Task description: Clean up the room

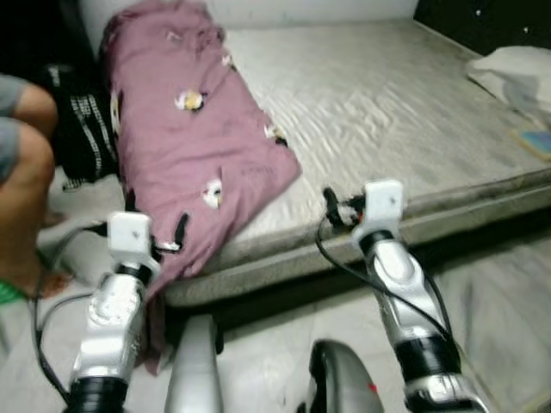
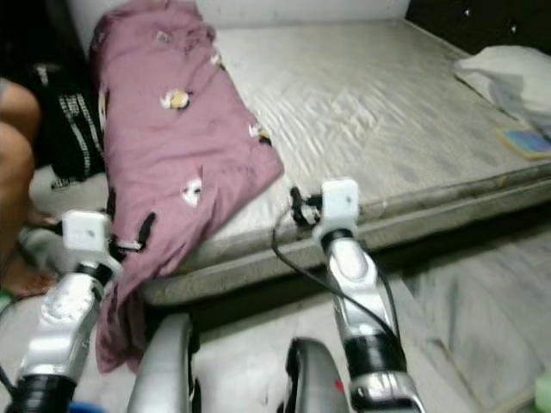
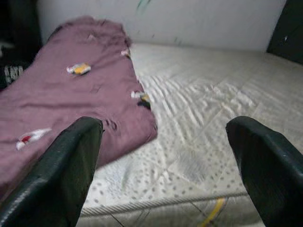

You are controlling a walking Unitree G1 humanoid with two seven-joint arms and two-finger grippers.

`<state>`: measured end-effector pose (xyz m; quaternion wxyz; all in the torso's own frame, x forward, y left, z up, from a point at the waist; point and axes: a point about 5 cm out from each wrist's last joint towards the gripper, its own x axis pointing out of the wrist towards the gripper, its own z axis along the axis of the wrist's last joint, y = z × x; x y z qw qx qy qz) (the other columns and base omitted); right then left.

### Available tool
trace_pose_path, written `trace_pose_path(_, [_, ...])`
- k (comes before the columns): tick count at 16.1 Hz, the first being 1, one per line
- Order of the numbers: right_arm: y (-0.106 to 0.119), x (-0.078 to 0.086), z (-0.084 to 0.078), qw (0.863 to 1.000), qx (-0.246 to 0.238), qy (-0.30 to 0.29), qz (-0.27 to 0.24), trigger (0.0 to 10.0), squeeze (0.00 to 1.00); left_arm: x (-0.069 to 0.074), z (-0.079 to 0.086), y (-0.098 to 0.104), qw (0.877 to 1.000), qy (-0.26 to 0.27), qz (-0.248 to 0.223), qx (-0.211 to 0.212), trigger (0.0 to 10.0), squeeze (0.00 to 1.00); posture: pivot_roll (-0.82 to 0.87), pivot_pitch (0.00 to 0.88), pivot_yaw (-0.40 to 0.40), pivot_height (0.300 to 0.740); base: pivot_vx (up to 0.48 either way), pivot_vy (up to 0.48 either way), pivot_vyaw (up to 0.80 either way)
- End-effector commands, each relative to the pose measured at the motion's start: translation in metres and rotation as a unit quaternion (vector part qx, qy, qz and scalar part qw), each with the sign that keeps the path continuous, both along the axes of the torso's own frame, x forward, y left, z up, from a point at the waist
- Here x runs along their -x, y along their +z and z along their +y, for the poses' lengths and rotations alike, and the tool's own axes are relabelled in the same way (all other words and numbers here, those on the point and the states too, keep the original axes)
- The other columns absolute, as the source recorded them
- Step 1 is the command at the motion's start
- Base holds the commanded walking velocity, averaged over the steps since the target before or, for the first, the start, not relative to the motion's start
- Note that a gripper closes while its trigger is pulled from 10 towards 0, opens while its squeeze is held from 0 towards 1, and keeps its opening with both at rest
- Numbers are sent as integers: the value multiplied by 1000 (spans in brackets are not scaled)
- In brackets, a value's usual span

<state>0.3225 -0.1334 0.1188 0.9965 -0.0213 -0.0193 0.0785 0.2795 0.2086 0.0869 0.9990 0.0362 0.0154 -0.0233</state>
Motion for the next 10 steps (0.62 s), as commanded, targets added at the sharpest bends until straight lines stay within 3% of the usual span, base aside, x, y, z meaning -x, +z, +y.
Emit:
trace_pose_path(1, [9,-2,-3,1000,2,-3,-16,10000,0,-6,-5,11,1000,-15,-19,-1,10000,0,27,48,-43,603,0,0,0])
trace_pose_path(6, [10,-1,-1,1000,6,9,-21,10000,0,-5,-7,12,999,-26,-25,5,10000,0,25,53,-41,603,205,0,0])
trace_pose_path(10, [10,-1,0,1000,6,10,-22,10000,0,-5,-6,12,999,-27,-23,5,10000,0,25,56,-42,603,274,0,572])
